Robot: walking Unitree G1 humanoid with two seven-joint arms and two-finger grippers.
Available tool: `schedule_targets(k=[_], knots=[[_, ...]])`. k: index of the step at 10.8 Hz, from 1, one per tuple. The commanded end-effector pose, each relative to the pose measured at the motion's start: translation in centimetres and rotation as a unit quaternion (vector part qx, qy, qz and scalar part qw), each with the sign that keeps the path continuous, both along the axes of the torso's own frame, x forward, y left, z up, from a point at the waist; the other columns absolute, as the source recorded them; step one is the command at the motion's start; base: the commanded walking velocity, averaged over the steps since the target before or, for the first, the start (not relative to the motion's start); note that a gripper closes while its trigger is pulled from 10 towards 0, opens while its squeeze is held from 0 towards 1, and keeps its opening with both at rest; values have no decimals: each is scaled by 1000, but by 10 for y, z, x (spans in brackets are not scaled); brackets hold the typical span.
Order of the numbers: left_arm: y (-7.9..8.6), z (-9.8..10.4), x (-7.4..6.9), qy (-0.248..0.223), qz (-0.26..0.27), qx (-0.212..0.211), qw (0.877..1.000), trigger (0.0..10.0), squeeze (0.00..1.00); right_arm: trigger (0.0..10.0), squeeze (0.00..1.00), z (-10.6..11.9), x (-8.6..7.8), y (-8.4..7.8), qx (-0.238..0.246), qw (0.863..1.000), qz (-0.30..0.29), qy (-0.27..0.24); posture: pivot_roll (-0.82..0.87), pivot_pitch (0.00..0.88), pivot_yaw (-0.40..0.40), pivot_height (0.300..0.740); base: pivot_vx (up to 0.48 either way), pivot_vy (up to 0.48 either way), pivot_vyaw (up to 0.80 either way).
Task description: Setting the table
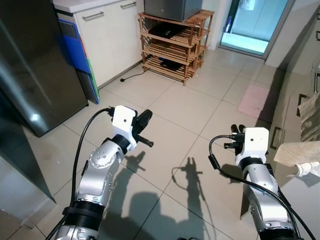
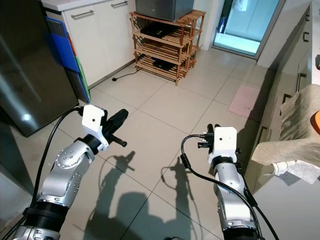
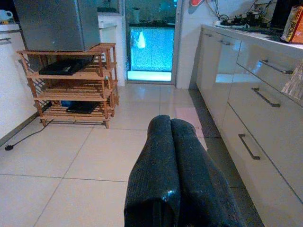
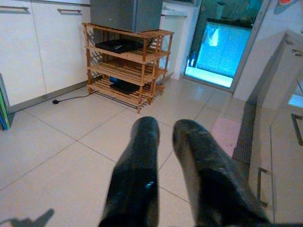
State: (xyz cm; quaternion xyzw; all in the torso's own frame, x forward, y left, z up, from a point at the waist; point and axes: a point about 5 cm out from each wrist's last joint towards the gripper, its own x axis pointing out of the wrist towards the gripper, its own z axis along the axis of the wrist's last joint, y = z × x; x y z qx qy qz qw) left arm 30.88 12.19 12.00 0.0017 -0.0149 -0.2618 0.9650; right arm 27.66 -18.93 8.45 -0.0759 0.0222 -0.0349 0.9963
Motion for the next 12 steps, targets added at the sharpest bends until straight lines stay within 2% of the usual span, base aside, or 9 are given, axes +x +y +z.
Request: schedule_targets(k=[1,6,7,8,9,10,12], knots=[[0,-2,0,7,-5,9,1000,10000,0,10000,1000,2,3,-1,-2,1000,0,-2,-29,5,10,735,0,0,0],[-2,-4,0,17,-16,1,1000,10000,0,10000,1000,3,3,-2,-6,1000,1,-10,-32,0,8,735,0,0,0],[-3,-4,-1,16,-24,-7,1000,10000,812,10000,1000,3,3,-2,-5,1000,2,-12,-33,0,7,735,0,0,0],[-3,-2,-1,14,-29,-15,999,10000,1000,10000,1000,3,3,-3,-5,1000,0,-12,-34,0,8,735,0,0,0],[-3,-3,-1,17,-29,-16,999,10000,1000,10000,1000,3,2,-3,-9,1000,-4,-11,-34,0,7,735,0,0,0],[-3,-2,-1,16,-29,-18,999,10000,1000,10000,0,4,3,-7,-12,1000,-17,-14,-34,0,7,735,0,0,0],[-3,-2,-2,15,-31,-19,999,10000,1000,10000,0,1,3,-5,-5,1000,-10,-1,-32,0,5,735,0,0,-266]])
